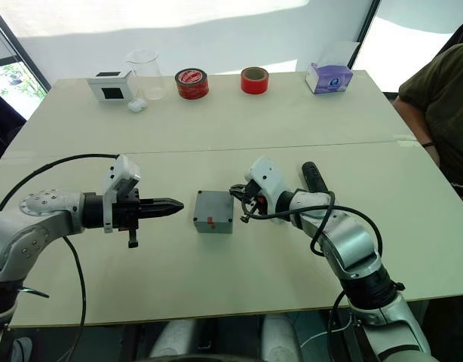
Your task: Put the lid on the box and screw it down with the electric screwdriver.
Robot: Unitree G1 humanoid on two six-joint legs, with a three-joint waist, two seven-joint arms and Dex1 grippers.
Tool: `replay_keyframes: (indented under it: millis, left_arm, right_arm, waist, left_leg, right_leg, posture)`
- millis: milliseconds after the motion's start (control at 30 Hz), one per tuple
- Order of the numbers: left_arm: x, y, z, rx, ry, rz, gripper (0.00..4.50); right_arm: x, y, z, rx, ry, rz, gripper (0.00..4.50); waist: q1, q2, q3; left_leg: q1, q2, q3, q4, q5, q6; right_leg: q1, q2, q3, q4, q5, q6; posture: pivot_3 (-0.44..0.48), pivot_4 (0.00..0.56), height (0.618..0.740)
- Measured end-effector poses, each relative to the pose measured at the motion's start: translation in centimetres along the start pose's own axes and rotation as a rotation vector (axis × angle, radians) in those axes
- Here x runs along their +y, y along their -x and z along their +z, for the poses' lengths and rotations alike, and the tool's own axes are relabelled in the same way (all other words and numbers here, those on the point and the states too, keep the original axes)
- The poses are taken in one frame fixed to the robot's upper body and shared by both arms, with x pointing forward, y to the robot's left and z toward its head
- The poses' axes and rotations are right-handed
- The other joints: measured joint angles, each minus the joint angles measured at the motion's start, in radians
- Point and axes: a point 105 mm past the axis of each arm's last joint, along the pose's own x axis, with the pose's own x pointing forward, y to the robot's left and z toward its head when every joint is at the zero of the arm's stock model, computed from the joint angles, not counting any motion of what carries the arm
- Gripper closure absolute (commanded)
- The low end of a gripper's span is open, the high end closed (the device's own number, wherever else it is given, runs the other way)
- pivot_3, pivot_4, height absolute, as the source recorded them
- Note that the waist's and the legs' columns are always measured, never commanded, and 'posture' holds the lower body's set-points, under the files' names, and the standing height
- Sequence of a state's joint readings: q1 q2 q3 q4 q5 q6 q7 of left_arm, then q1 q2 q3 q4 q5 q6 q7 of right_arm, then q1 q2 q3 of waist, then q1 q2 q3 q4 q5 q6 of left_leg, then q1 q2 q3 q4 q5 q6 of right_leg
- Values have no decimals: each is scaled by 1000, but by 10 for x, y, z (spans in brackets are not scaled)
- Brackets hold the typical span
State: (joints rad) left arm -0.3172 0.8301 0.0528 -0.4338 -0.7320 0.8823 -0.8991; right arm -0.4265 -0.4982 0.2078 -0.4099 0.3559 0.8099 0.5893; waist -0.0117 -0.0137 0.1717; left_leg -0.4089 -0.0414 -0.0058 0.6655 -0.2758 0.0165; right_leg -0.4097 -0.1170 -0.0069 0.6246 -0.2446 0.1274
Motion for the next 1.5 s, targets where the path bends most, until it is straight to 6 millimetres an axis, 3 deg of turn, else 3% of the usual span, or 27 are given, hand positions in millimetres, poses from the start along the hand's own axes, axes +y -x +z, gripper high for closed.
replay_keyframes:
  millis: [1200, 1300, 1500]
  left_arm:
    - [-2, -3, 1, -20, 6, -12, 4500]
    - [-2, -3, 1, -21, 6, -12, 4500]
    - [-2, -4, 0, -21, 11, -13, 4500]
  right_arm:
    - [-6, -2, -7, 28, -8, -15, 4432]
    - [-6, -2, -7, 27, -7, -15, 3778]
    - [-5, -2, -8, 29, -12, -12, 1614]
  waist:
    - [1, 0, 0]
    - [1, 0, 0]
    - [1, 0, 0]
  left_leg:
    - [0, 0, 0, 0, 0, 0]
    - [0, 0, 0, 0, 0, 0]
    - [0, 0, 0, 0, 0, 0]
  right_leg:
    - [0, 0, 0, 0, 0, 0]
    - [0, 0, 0, 0, 0, 0]
    - [0, 0, 0, 0, 0, 0]
  posture:
    - [0, 150, 740]
    - [0, 150, 740]
    - [0, 150, 740]
